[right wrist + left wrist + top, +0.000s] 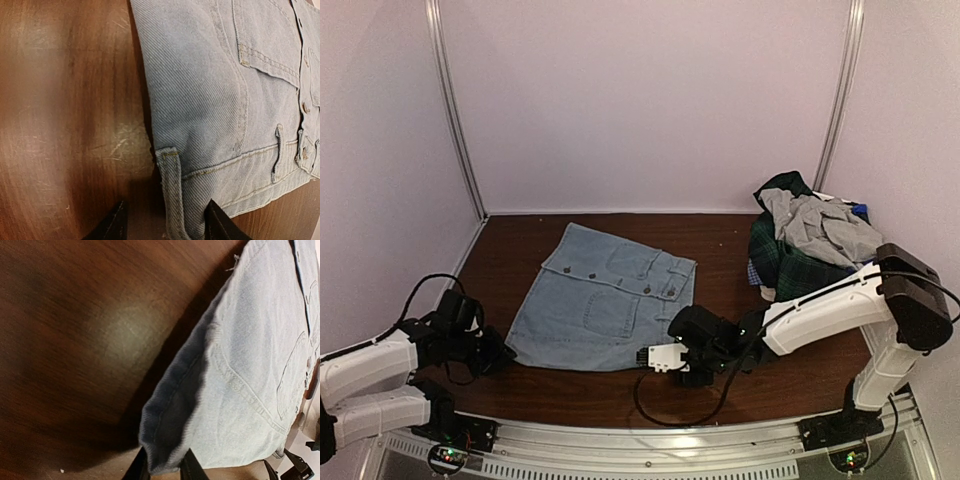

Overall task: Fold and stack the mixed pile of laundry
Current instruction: Pick up the flattened skirt from the center of the board, then fold the flattened skirt at the center of the board.

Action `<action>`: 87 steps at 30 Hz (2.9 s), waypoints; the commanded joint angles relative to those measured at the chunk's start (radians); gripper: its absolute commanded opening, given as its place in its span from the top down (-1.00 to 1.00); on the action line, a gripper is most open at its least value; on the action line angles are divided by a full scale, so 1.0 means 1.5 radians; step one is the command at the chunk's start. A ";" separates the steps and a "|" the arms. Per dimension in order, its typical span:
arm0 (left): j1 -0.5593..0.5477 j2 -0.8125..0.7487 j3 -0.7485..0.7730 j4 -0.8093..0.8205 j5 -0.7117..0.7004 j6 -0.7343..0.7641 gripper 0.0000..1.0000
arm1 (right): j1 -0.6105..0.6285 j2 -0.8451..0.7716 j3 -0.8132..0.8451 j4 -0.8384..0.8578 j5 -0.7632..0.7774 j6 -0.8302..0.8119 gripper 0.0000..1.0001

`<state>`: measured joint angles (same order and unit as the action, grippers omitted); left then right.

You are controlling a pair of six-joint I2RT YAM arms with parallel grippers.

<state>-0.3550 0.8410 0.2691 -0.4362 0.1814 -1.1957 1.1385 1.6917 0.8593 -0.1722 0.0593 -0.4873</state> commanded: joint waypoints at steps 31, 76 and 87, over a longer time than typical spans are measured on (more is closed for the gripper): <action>0.003 -0.051 0.026 -0.054 -0.020 -0.017 0.86 | 0.074 0.078 0.028 0.010 0.070 0.003 0.15; 0.003 -0.038 0.275 -0.180 -0.088 0.122 1.00 | 0.050 -0.093 0.046 -0.110 -0.001 0.104 1.00; 0.004 0.360 0.527 0.032 -0.069 0.209 1.00 | -0.166 -0.050 0.166 -0.118 -0.173 0.119 1.00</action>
<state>-0.3542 1.2156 0.9012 -0.5674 0.0830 -0.9699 0.9810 1.5787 1.0416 -0.3336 -0.0906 -0.3290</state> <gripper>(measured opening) 0.030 0.030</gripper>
